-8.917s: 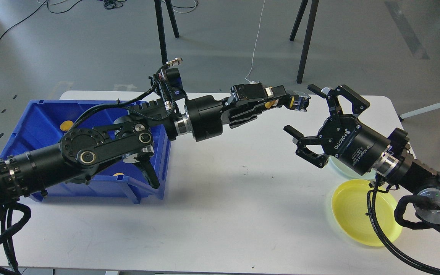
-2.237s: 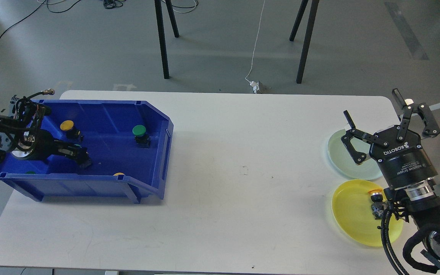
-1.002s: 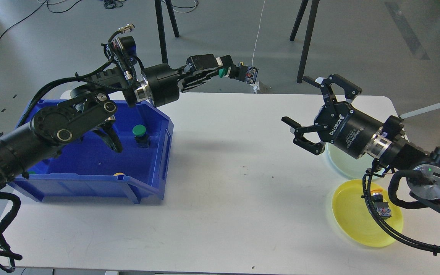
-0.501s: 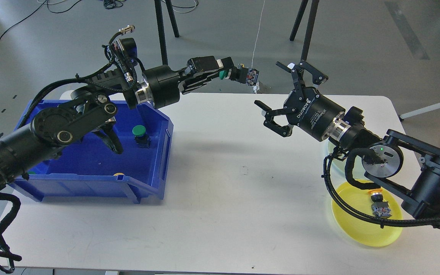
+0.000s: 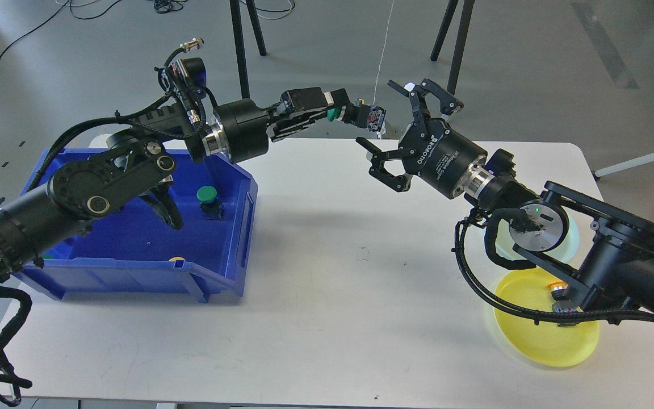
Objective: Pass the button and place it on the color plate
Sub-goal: 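Carry the button up and hand it to the right gripper, then lower the button onto the pale green plate and open the right gripper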
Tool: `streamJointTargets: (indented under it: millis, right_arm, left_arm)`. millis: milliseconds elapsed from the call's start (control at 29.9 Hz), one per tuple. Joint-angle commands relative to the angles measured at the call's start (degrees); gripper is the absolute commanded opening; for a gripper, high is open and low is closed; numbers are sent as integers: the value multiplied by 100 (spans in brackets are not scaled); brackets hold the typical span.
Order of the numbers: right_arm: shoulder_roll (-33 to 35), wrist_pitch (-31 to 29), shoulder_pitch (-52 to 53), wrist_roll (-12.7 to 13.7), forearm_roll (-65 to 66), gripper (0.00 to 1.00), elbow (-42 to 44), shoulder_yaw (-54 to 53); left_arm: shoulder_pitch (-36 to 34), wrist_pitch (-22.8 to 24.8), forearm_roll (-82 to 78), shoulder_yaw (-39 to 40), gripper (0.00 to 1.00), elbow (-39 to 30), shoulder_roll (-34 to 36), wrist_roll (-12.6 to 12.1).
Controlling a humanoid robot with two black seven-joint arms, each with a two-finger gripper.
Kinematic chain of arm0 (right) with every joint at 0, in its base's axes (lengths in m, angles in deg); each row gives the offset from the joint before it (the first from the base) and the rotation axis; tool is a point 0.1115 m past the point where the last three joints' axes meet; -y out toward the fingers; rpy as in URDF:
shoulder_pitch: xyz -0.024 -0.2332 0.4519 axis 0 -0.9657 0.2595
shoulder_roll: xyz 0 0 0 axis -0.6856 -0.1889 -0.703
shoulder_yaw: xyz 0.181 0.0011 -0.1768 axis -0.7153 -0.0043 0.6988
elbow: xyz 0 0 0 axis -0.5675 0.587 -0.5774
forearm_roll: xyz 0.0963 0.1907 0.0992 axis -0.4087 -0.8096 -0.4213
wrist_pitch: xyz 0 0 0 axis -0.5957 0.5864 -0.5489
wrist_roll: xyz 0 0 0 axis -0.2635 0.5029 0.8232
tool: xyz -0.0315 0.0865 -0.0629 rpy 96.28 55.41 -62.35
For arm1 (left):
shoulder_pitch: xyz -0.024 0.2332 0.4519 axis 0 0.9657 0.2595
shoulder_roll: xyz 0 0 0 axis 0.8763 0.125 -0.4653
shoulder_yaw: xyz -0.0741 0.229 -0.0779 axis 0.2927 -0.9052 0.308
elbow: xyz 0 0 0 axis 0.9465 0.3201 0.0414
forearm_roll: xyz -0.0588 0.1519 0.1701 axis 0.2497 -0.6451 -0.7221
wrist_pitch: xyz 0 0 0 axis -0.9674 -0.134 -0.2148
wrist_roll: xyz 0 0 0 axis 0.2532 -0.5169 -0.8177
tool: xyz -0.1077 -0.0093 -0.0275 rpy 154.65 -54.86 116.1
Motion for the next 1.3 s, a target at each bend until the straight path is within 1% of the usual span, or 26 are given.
streamJointTargets:
  millis: [0,33,100,200,234,367,401,434,468,635,835,902,935,1035,1069,1102,1202,1269]
  right_arm:
    - [-81,3,9,2,-3,93,147,7]
    - [-89,3,18,2,5,92,165,7]
    - [-116,-23,18,-7,5,81,165,7]
    - [-142,-50,9,-7,14,71,165,7]
    - [-142,-59,9,-7,23,66,165,7]
    - [-142,-85,9,-7,40,43,156,7]
    - [-151,-76,18,-7,40,33,147,-1]
    - [-151,-33,27,-7,32,26,147,-10]
    - [-151,2,36,-15,14,22,156,-10]
    - [-151,-6,53,-15,14,9,156,-10]
    - [-160,3,53,-7,14,7,147,-1]
    - [-160,3,53,-7,14,6,138,-1]
    - [-160,3,53,-7,14,6,130,-1]
    - [-151,3,53,-7,49,5,112,7]
    - [-151,-6,53,-7,75,5,103,16]
    - [-151,-23,53,-7,93,4,103,68]
    - [-151,-32,71,-15,102,3,94,253]
    - [-151,-41,62,-15,102,2,86,280]
  left_arm:
    - [0,18,0,9,4,0,9,0]
    - [0,18,0,9,4,0,9,0]
    - [0,27,0,9,4,0,9,0]
    - [0,27,0,0,4,0,9,0]
    - [0,27,0,0,4,0,18,0]
    - [0,36,0,0,4,0,26,0]
    - [0,36,0,0,4,0,26,0]
    - [0,36,0,0,4,0,26,0]
    - [0,36,0,0,4,-9,26,0]
    - [0,36,0,0,5,-9,35,0]
    - [9,36,0,0,8,-9,35,0]
    - [9,36,0,0,13,-9,35,0]
    - [9,36,0,9,19,-9,35,0]
    - [0,88,26,97,48,0,70,0]
    - [0,123,52,105,61,0,70,0]
    - [0,150,96,149,67,9,62,0]
    - [0,212,140,255,74,26,62,0]
    - [0,229,167,264,76,27,62,0]
